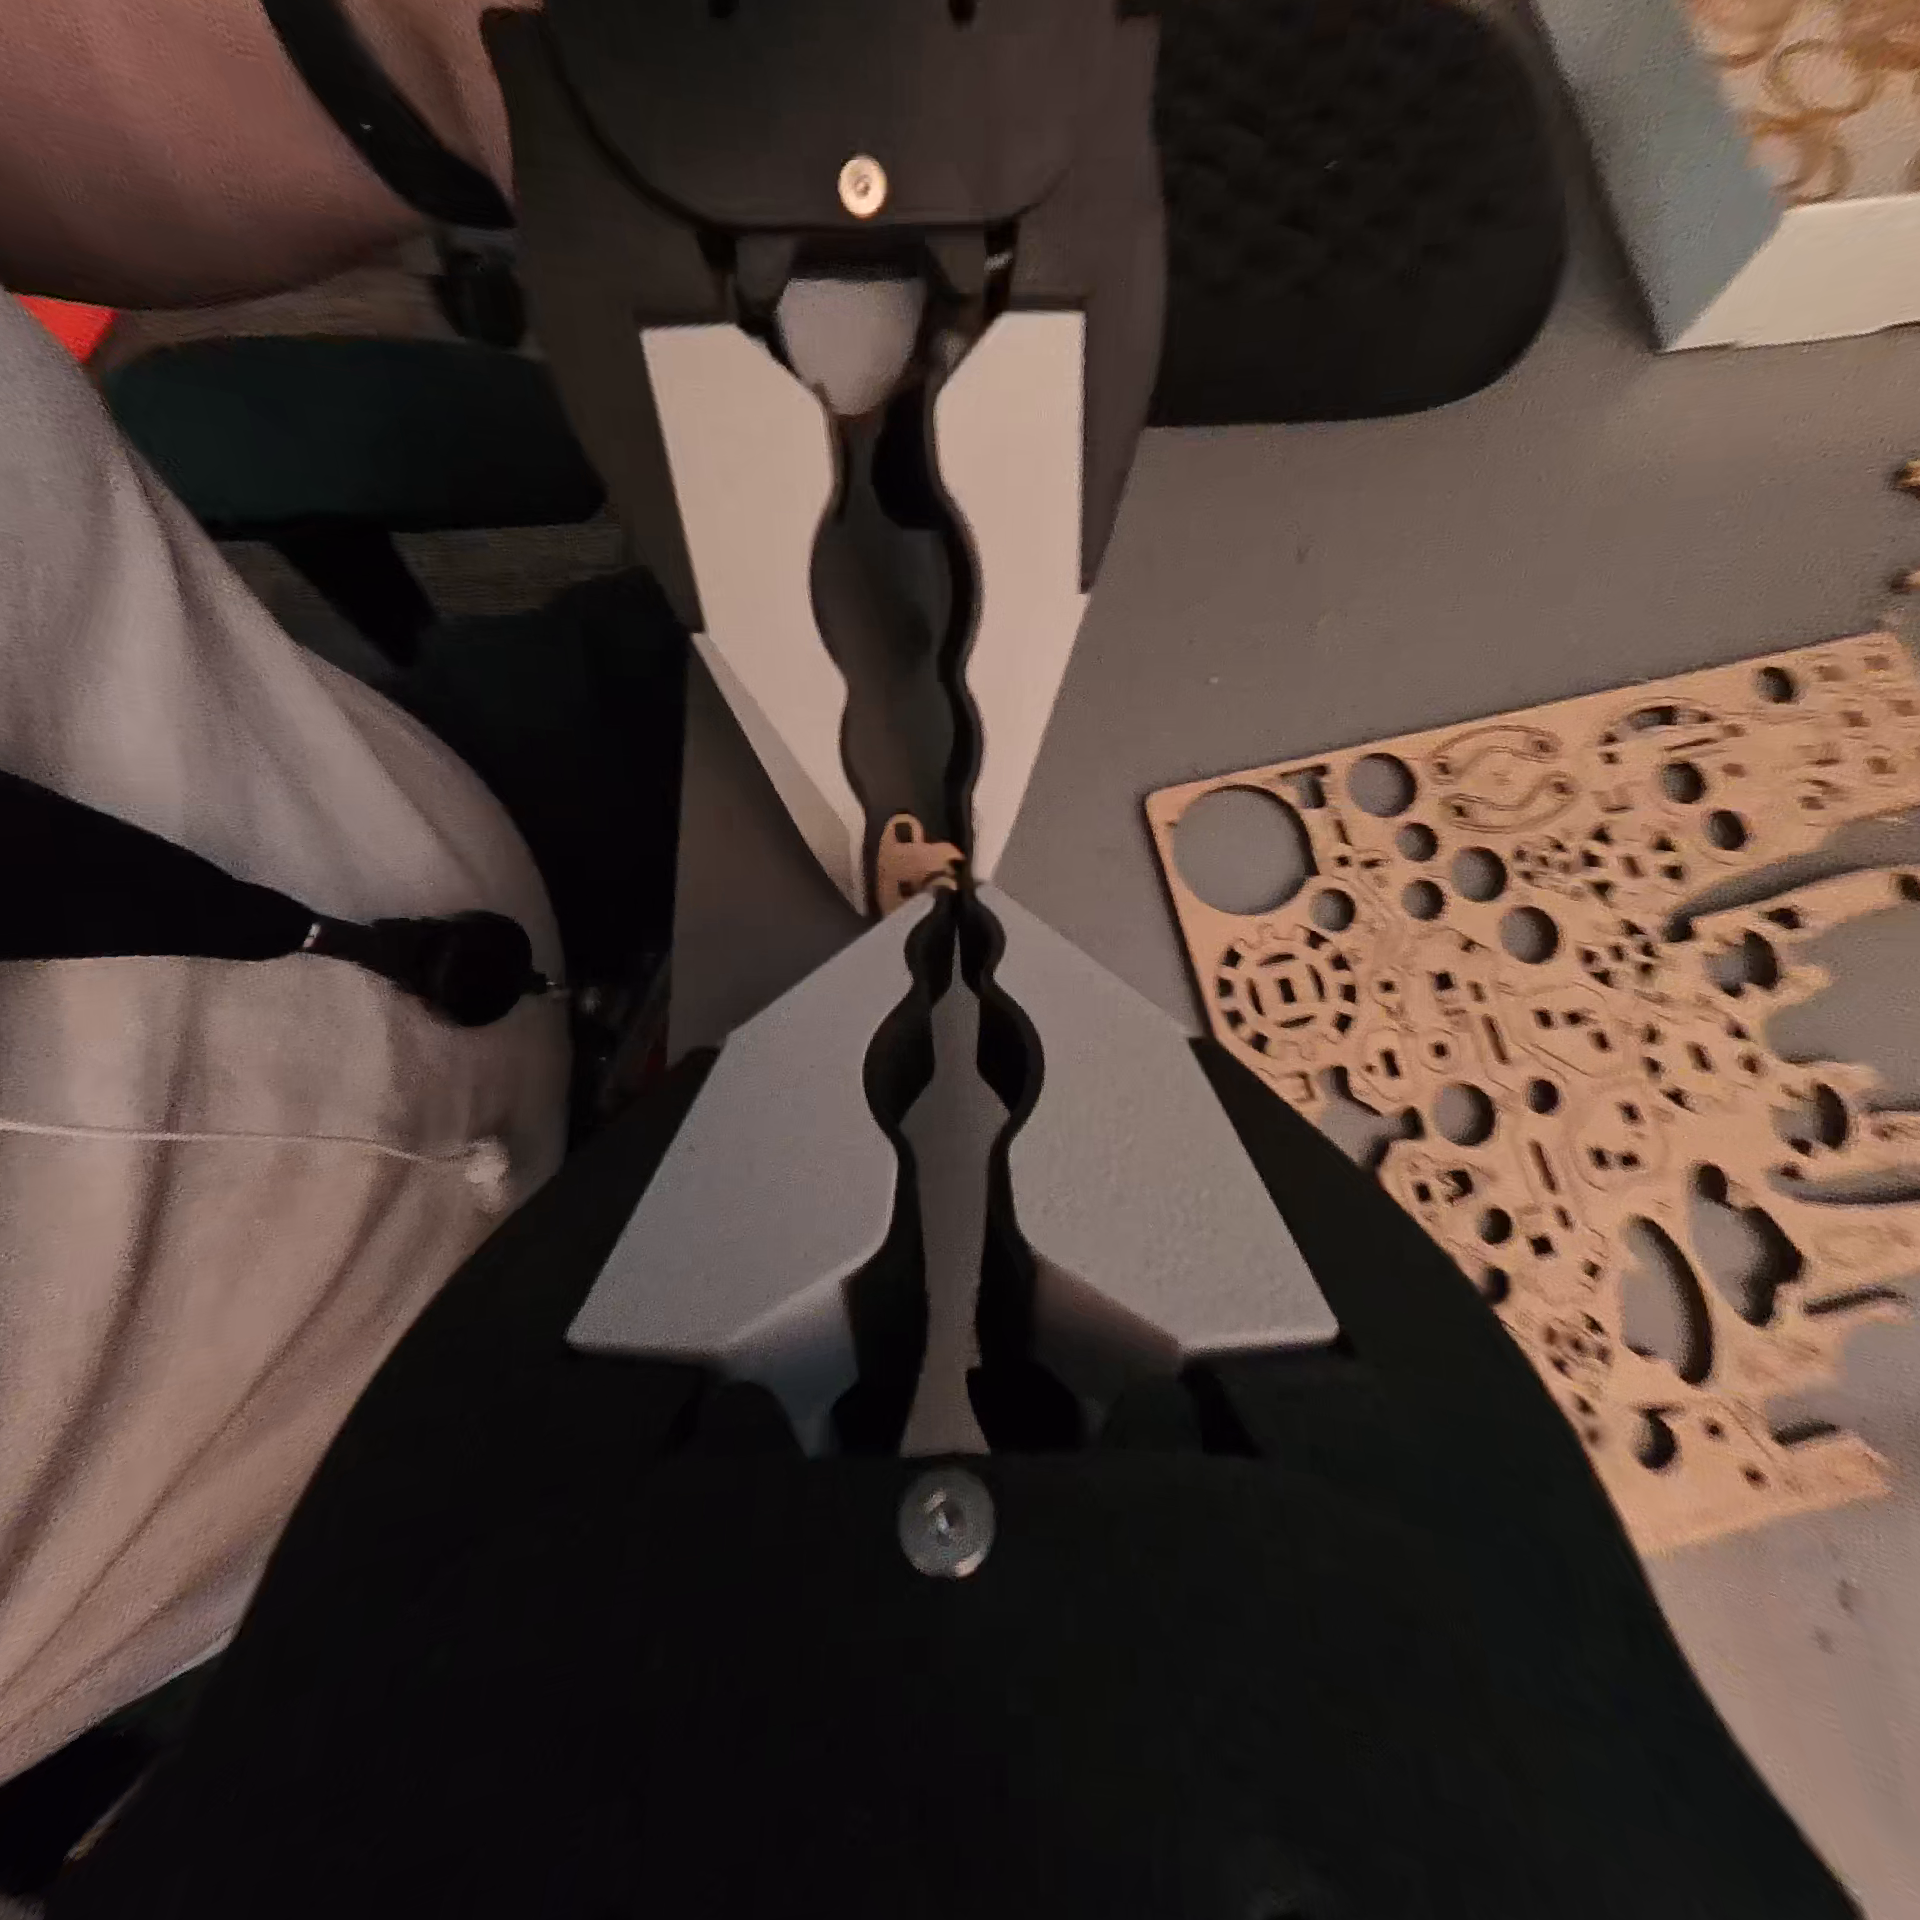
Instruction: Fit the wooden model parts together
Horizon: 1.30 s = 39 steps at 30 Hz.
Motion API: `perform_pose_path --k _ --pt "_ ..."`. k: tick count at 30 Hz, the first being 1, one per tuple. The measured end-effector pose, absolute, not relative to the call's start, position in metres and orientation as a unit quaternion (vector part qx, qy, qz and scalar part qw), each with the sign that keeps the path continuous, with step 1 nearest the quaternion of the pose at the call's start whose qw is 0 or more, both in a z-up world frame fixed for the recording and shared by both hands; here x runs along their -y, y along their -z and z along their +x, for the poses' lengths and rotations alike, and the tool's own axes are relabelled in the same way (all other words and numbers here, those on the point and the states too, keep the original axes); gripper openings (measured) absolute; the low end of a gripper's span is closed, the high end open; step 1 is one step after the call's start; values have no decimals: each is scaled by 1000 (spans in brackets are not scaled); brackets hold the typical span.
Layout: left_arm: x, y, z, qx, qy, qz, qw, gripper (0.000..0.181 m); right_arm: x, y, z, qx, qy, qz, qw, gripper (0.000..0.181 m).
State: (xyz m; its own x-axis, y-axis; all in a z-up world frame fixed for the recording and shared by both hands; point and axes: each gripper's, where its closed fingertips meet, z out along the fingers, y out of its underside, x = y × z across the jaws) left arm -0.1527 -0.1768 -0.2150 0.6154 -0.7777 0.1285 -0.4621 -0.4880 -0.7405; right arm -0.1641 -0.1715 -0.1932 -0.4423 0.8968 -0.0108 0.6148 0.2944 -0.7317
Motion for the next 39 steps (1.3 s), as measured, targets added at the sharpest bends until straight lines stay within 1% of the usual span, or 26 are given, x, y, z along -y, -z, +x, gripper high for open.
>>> perform_pose_path --k 1,3,6,9,12,14,15,17,21,23,24,25,26,28,29,30,31,32,34,35,37,39 --pt "177 215 -153 -375 228 -830 343 18 170 190 -165 774 -343 -485 218 0" --pt "176 215 -152 -377 226 -830 344 18 176 202 -166 775 -349 -491 190 0" --pt "176 215 -152 -373 231 -831 342 18 166 196 -164 772 -335 -496 213 0" --pt "176 215 -153 -376 226 -830 343 18 175 201 -168 772 -348 -494 198 0" --pt "176 215 -152 -373 231 -831 343 18 166 194 -164 773 -332 -495 218 0" --pt "176 215 -152 -375 227 -831 344 18 173 207 -163 777 -334 -500 184 3" --pt "176 215 -154 -372 229 -832 342 18 173 200 -167 769 -350 -496 199 0" --pt "176 215 -153 -370 231 -832 343 18 165 198 -163 775 -323 -500 213 0" --pt "175 215 -154 -369 231 -832 343 18 171 199 -166 770 -341 -500 204 0" --pt "175 215 -153 -371 229 -831 344 18 163 190 -166 762 -338 -502 232 0" --pt "175 215 -153 -373 227 -831 345 18 169 191 -168 758 -356 -502 218 0" --pt "175 215 -153 -373 227 -831 345 18 172 205 -167 768 -341 -506 193 1" --pt "175 215 -154 -371 228 -832 343 18 172 199 -170 762 -355 -501 207 0" --pt "175 215 -153 -369 232 -832 343 18 162 193 -165 764 -330 -506 226 0" --pt "175 215 -153 -371 229 -831 344 18 163 187 -167 755 -347 -507 231 0" --pt "175 215 -153 -372 227 -831 345 18 168 193 -168 753 -358 -510 213 0" --pt "175 215 -154 -371 228 -832 344 18 170 208 -165 766 -338 -513 188 4" --pt "175 215 -155 -367 231 -834 342 18 172 199 -169 755 -362 -507 206 0" --pt "175 215 -154 -367 233 -833 343 18 162 195 -163 758 -335 -513 223 0" --pt "174 215 -154 -370 228 -832 344 18 162 189 -165 747 -352 -515 230 0" --pt "174 215 -154 -370 229 -832 344 18 171 203 -166 754 -355 -517 197 0" --pt "174 215 -154 -365 235 -834 342 18 168 200 -164 753 -349 -517 207 0"
